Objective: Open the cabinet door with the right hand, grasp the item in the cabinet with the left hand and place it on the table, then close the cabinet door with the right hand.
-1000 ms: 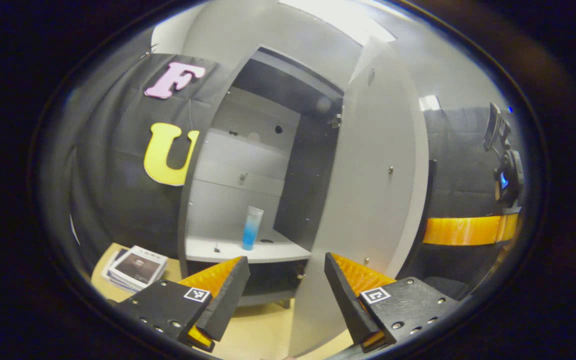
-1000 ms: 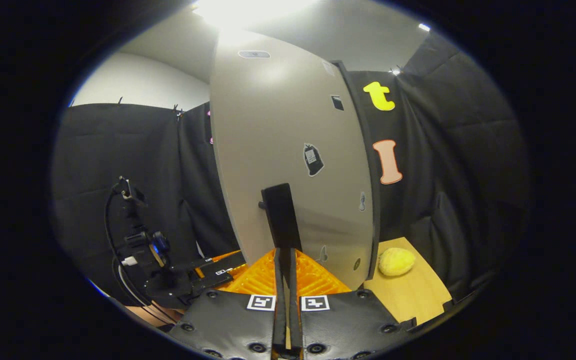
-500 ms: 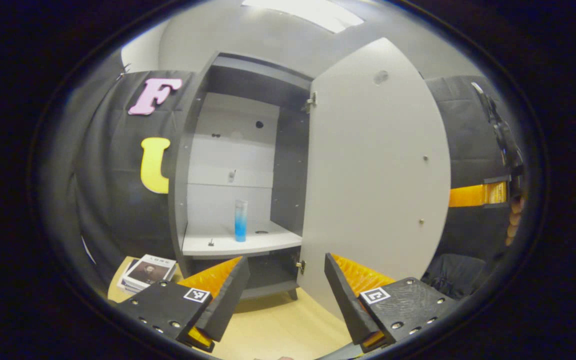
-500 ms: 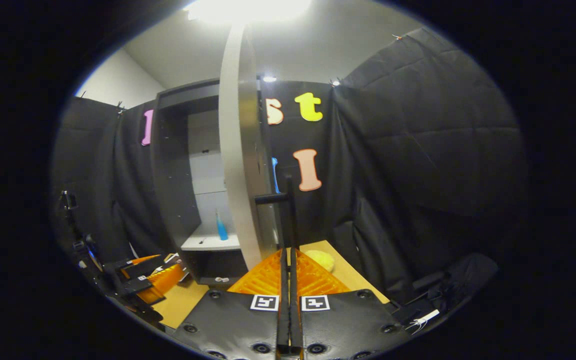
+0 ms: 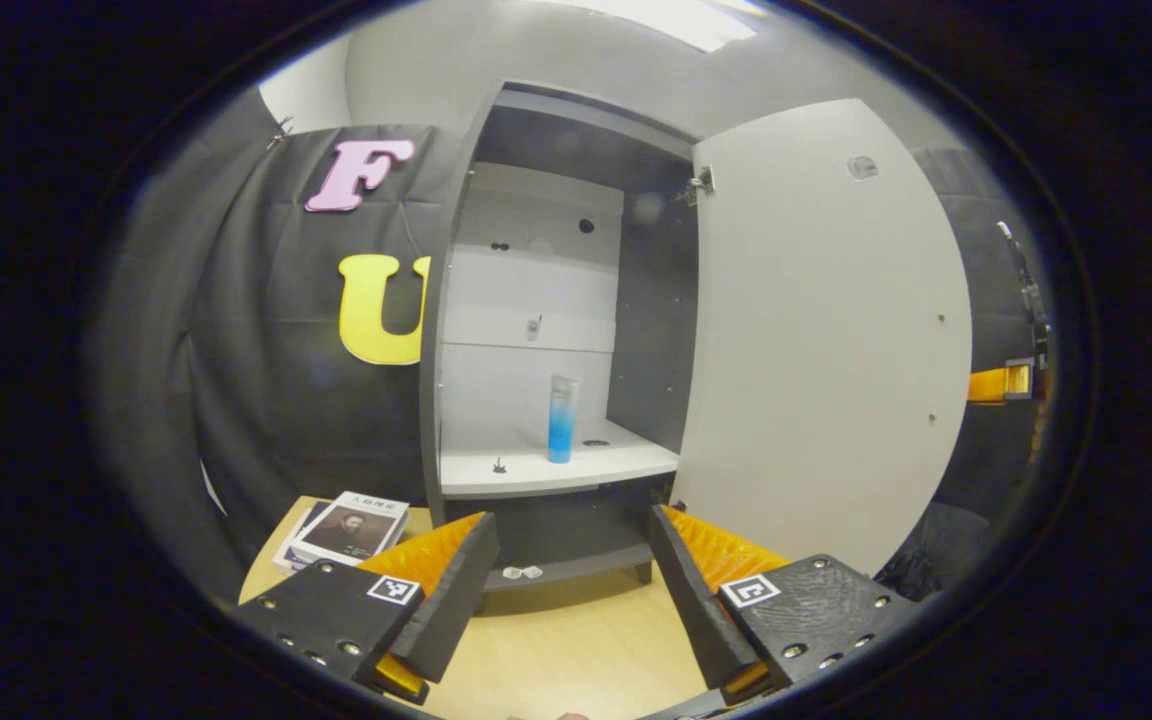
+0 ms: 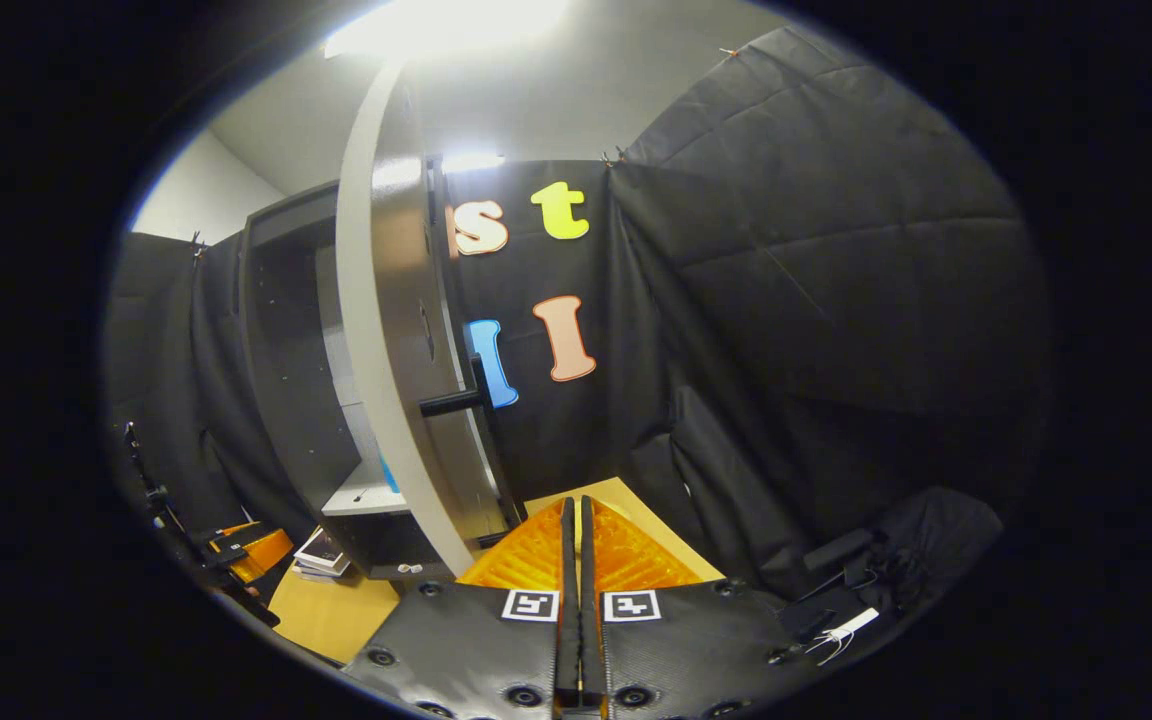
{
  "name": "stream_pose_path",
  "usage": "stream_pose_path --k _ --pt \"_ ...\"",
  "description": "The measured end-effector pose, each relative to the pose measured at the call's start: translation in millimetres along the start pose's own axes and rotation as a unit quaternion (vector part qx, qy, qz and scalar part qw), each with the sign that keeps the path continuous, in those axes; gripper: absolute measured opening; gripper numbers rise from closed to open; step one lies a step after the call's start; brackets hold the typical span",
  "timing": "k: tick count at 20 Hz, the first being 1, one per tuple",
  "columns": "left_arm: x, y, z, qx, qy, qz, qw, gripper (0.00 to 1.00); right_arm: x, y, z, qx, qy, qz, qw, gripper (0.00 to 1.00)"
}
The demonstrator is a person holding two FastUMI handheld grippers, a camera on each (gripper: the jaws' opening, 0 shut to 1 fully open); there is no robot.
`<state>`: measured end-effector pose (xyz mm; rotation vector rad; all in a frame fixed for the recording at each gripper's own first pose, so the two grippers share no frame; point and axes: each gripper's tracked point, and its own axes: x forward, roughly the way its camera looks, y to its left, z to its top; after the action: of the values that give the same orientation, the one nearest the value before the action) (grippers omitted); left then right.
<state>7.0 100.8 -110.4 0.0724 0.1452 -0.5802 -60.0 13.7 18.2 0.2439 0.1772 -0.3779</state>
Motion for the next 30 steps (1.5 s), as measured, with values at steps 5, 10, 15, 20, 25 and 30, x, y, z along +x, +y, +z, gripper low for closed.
stream_pose_path --k 5,10,15,20,25,30 --pt "17 19 3 0.013 0.014 -0.015 1.0 0.93 -33 -37 15 0.009 -0.02 -0.066 0.998 0.02" --pt "56 33 18 0.0 0.012 -0.026 1.0 0.93 -43 -78 41 -0.007 -0.056 -0.143 0.988 0.0" --pt "103 29 45 -0.031 0.001 -0.039 0.999 0.93 -5 -95 60 -0.023 -0.066 -0.15 0.986 0.19" --pt "164 23 56 -0.029 0.001 -0.025 0.999 0.93 59 -96 70 -0.021 -0.065 -0.102 0.992 0.65" --pt "220 12 54 -0.017 -0.001 -0.026 1.0 0.94 119 -114 74 -0.054 -0.055 -0.095 0.993 0.92" --pt "272 15 39 -0.014 -0.003 -0.017 1.0 0.93 163 -129 67 -0.063 -0.032 -0.095 0.993 0.94"
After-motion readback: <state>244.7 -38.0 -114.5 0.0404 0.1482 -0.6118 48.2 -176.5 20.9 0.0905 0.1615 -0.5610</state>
